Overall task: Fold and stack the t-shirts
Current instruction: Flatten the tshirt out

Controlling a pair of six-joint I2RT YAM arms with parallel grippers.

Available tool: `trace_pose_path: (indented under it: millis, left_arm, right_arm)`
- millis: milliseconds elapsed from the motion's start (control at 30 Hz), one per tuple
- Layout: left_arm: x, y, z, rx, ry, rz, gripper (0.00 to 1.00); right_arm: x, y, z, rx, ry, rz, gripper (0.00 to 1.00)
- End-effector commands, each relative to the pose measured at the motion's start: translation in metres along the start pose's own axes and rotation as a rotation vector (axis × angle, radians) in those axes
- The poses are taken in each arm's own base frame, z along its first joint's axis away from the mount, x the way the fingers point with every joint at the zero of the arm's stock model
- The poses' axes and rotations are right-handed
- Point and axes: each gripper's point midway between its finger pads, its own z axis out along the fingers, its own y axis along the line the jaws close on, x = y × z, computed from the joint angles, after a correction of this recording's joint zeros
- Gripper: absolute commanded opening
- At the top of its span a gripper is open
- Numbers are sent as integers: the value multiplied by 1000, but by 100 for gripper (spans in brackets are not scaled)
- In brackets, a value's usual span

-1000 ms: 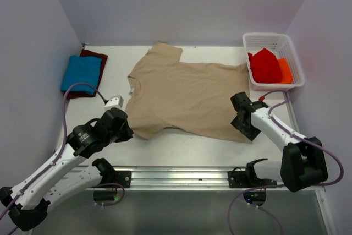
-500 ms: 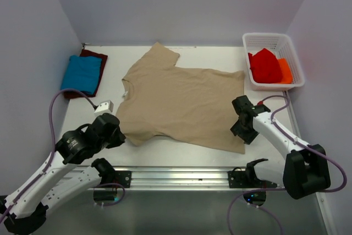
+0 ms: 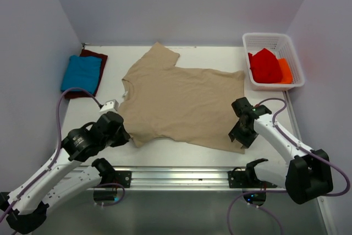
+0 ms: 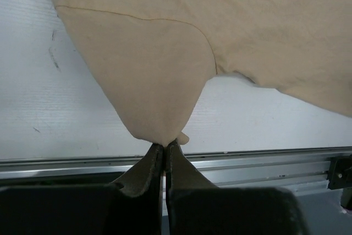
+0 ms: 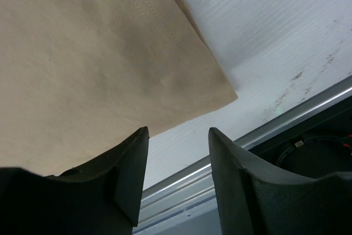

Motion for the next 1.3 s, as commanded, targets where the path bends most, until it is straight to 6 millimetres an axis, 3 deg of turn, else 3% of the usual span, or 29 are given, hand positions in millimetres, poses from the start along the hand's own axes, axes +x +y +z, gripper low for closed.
trace_pose_path:
  millis: [0, 333, 500, 667, 933, 1267]
  left_arm:
    - [-3, -12, 6, 53, -12, -3, 3]
    - [7, -28, 10, 128, 47, 36, 3]
    - [1, -33, 5, 153, 30, 55, 4]
    - [3, -32, 7, 151, 34, 64, 5]
    - [5, -24, 3, 140, 24, 36, 5]
    - [1, -20, -2, 131, 3, 26, 6]
  right_arm:
    - [-7, -11, -14, 54, -34, 19, 53]
    - [-8, -37, -4, 241, -59, 91, 63]
    - [2, -32, 8, 275, 2, 71, 64]
    - [7, -13, 21, 216, 22, 90, 59]
    - [11, -9, 45, 287, 47, 52, 52]
    - [13, -15, 43, 346, 45, -7, 56]
